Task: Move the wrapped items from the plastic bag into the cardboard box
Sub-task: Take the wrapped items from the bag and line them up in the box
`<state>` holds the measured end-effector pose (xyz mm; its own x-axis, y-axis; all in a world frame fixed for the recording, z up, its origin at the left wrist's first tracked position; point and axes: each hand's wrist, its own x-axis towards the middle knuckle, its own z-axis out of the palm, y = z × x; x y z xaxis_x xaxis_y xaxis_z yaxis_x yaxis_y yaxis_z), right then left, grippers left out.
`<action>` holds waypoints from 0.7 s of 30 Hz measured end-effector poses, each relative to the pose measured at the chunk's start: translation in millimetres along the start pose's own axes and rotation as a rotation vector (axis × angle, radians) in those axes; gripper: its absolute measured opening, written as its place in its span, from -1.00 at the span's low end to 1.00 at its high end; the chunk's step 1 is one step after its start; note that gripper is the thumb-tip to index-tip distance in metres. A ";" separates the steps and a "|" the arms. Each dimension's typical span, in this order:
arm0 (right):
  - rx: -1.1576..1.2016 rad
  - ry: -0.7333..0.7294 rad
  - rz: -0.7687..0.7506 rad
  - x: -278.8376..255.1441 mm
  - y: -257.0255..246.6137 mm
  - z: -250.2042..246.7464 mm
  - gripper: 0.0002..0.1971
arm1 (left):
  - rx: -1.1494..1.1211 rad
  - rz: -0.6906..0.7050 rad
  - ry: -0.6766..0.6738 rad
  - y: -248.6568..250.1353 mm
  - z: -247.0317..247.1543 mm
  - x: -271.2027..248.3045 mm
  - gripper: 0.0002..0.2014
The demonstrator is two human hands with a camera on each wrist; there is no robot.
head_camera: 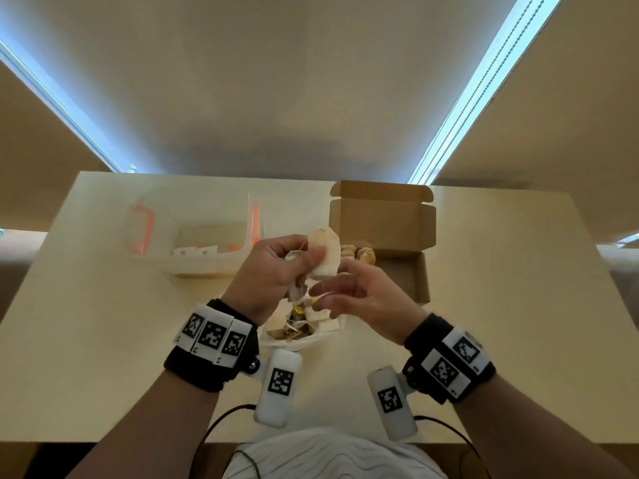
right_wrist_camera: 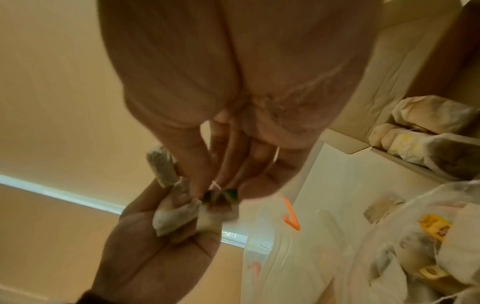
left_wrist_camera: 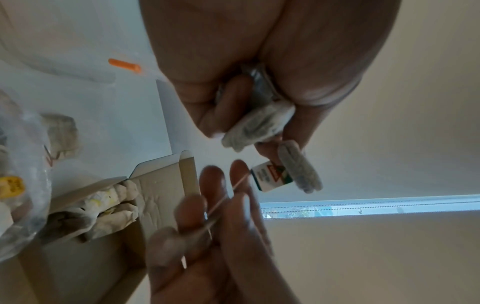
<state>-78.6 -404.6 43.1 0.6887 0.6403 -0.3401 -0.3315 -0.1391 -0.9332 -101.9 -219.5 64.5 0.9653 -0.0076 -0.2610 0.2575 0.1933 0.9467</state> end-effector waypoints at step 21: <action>-0.861 0.570 -0.418 -10.7 -36.0 -53.8 -0.81 | 0.037 -0.225 -0.168 24.0 -5.8 -11.5 -0.84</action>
<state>-39.4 -447.1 74.0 0.9101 0.3497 0.2223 0.4016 -0.6128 -0.6806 -107.1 -209.1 89.1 0.8764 -0.2093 -0.4338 0.4649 0.1328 0.8753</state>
